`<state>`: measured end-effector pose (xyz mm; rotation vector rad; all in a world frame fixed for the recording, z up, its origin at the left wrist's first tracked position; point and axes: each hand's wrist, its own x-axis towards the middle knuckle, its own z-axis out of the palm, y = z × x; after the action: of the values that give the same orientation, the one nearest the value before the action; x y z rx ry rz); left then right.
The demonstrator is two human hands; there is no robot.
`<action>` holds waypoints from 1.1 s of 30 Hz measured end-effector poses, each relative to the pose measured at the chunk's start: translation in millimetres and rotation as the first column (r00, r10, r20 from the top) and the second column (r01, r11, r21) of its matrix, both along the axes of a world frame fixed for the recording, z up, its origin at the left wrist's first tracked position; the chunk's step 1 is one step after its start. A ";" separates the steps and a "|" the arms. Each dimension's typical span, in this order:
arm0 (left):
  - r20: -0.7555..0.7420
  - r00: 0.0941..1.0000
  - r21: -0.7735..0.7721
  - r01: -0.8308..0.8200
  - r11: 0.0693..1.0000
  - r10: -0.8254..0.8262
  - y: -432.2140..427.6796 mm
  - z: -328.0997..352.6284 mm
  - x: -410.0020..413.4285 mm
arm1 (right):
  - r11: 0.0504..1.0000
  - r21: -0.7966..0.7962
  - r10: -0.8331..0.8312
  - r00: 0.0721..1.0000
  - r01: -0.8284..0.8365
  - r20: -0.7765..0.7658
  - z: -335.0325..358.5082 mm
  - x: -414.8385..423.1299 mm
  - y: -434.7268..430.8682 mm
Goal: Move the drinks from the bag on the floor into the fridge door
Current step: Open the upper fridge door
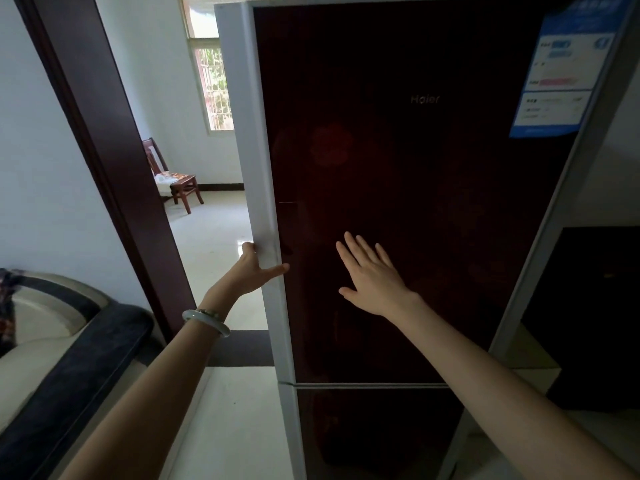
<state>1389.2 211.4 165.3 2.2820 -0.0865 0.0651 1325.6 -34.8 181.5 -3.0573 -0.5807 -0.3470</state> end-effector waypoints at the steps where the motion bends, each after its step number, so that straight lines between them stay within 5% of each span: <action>1: -0.007 1.000 0.001 0.007 1.000 -0.007 1.5 1.1 0.5 | 1.000 -0.001 -0.002 1.000 0.002 -0.002 0.0 -0.1 0.3; 16: 0.140 0.985 0.076 0.088 0.993 -0.098 10.3 -18.2 -83.6 | 0.999 -0.034 0.016 1.000 -0.015 0.022 -12.2 -58.4 -2.6; 33: 0.401 0.880 0.337 0.114 0.934 -0.253 -54.3 -30.7 -293.4 | 0.991 0.079 0.105 0.995 -0.104 -0.005 -20.1 -219.7 -21.1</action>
<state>1095.8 157.1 134.6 2.5134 -0.5914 0.5006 1105.9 -55.9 161.4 -2.9383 -0.7055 -0.3452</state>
